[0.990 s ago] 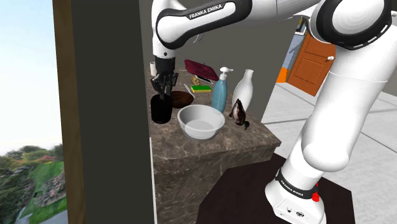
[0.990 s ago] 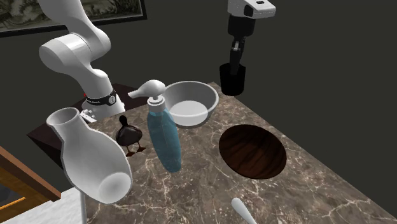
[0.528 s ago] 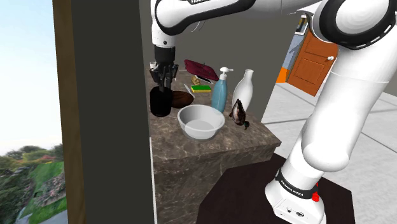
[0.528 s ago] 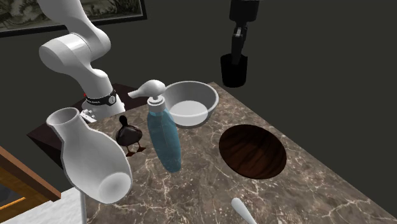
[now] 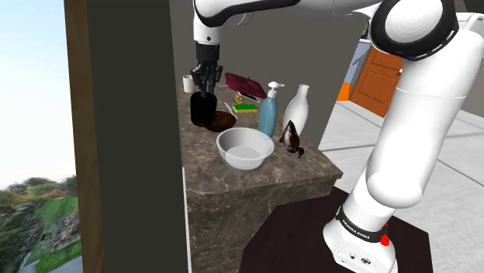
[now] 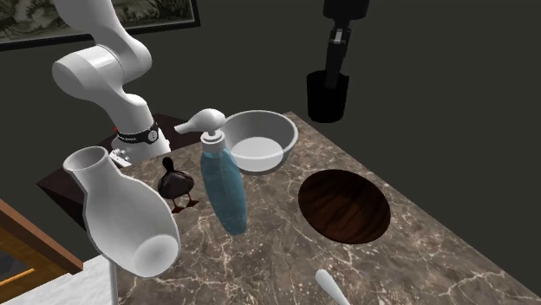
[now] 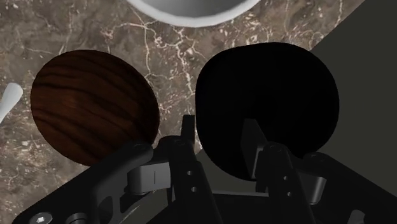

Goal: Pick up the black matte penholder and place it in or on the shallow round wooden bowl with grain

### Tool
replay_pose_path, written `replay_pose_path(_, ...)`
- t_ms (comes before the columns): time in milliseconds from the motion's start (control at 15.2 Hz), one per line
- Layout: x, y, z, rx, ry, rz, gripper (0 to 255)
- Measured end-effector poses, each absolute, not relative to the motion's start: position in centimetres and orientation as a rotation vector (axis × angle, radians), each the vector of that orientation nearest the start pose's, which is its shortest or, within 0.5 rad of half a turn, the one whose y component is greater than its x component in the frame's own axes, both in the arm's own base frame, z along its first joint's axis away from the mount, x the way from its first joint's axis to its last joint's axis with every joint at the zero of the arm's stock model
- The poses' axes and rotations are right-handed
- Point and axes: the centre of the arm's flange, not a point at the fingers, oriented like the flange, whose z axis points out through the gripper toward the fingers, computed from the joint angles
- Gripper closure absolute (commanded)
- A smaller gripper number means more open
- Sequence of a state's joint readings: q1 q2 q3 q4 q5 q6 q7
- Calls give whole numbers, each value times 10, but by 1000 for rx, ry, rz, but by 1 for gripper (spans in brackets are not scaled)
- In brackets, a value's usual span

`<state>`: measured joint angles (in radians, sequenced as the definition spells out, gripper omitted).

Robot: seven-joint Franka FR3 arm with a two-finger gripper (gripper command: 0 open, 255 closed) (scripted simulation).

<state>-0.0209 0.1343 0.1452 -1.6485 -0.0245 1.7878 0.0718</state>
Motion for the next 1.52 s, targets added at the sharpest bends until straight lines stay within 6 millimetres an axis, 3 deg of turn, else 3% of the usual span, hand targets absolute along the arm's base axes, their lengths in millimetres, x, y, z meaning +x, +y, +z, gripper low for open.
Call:
replay_pose_path(990,692,-103,570,-3144,-89,-11,255)
replay_pose_path(1122,697,-114,567,-3144,-88,-10,255)
replay_pose_path(1518,699,-116,538,-3144,-90,-10,255)
